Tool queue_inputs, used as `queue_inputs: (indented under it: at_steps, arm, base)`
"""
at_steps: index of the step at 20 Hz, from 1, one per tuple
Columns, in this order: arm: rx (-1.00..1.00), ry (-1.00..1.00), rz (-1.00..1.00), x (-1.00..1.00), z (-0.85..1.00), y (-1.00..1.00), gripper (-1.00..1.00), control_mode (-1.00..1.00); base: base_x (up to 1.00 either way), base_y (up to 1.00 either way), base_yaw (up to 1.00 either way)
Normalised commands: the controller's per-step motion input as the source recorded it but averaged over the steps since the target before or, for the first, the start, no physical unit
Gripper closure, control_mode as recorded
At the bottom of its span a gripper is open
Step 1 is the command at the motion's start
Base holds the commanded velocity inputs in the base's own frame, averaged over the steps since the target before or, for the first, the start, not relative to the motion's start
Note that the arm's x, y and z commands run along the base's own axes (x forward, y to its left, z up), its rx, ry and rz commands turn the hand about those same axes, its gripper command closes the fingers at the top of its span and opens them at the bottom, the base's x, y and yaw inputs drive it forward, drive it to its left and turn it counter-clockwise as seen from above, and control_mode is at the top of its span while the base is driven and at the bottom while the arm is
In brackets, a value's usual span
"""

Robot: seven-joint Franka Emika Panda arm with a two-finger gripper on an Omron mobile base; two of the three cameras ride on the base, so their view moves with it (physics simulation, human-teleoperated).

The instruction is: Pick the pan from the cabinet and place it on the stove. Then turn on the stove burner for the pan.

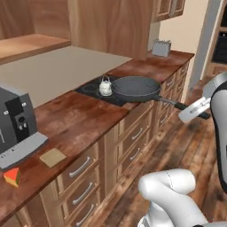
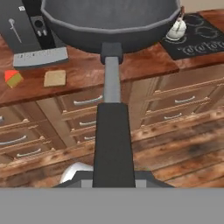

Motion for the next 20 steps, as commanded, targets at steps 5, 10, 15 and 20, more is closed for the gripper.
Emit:
queue_inputs:
  at_steps: [5,10,15,20]
  arm:
    - [0.0,0.0,0.0,0.0,0.0,0.0,1.0,1.0]
    - [0.0,0.0,0.0,0.0,0.0,0.0,1.0,1.0]
    - [0.0,0.0,0.0,0.0,0.0,0.0,1.0,1.0]
    - [0.0,0.0,0.0,0.0,0.0,0.0,1.0,1.0]
  base:
    - [-0.58,-0.5,-0.41]
    - [-0.24,-0.54,-0.39]
    - [0.29,-0.29,-0.33]
    - [0.68,-0.03,-0.25]
